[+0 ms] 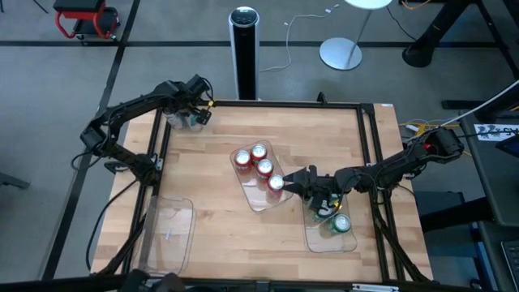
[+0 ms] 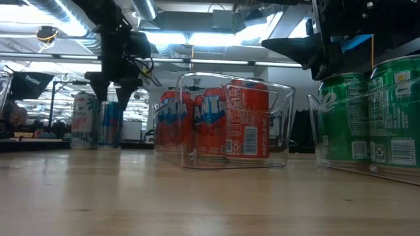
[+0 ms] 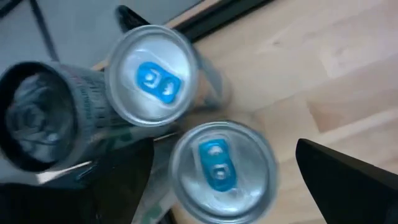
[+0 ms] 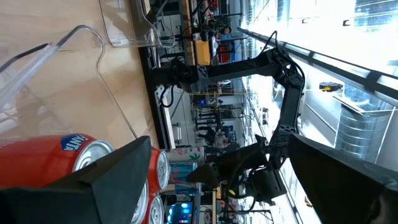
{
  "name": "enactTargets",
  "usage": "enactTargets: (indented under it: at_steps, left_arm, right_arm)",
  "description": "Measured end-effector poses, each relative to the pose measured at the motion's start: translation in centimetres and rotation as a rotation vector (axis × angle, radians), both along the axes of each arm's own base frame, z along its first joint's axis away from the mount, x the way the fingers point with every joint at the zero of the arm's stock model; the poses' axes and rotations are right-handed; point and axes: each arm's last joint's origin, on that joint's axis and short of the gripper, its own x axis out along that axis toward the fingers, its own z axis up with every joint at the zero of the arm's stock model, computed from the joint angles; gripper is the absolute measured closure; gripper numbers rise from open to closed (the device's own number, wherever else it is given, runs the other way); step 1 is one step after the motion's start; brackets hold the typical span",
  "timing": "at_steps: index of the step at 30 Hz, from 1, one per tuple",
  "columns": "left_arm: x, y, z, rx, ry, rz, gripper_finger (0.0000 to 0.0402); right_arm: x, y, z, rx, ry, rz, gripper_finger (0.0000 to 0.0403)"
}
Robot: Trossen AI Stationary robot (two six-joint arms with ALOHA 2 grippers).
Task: Sort soda cans
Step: Put the bottom blue soda can into the left transparent bin
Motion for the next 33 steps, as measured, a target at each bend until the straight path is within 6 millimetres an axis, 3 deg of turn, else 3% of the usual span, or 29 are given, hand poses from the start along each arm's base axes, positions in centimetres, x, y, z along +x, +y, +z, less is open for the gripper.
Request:
enactTargets:
  at_steps: [10, 19, 29, 33]
  left_arm:
    - [0.0, 0.4, -0.1, -0.027, -0.059, 0.007, 0.0021]
    - [0.4, 1.6, -2.4, -0.106, -0.003, 0.024, 0.0021]
    - [0.7, 1.9, -3.6, -0.167, 0.056, -0.007, 0.0021]
    - [0.6, 2.0, -3.7, -0.155, 0.072, -0.003, 0.0044]
  right_arm:
    - [0.0, 0.0, 0.0, 0.0, 0.001, 0.0, 0.0027]
    - [0.0, 0.0, 0.0, 0.001, 0.001, 0.008, 0.0027]
    - [0.0, 0.0, 0.0, 0.003, 0.001, 0.01, 0.0027]
    - [0.0, 0.0, 0.0, 0.003, 0.001, 0.01, 0.0027]
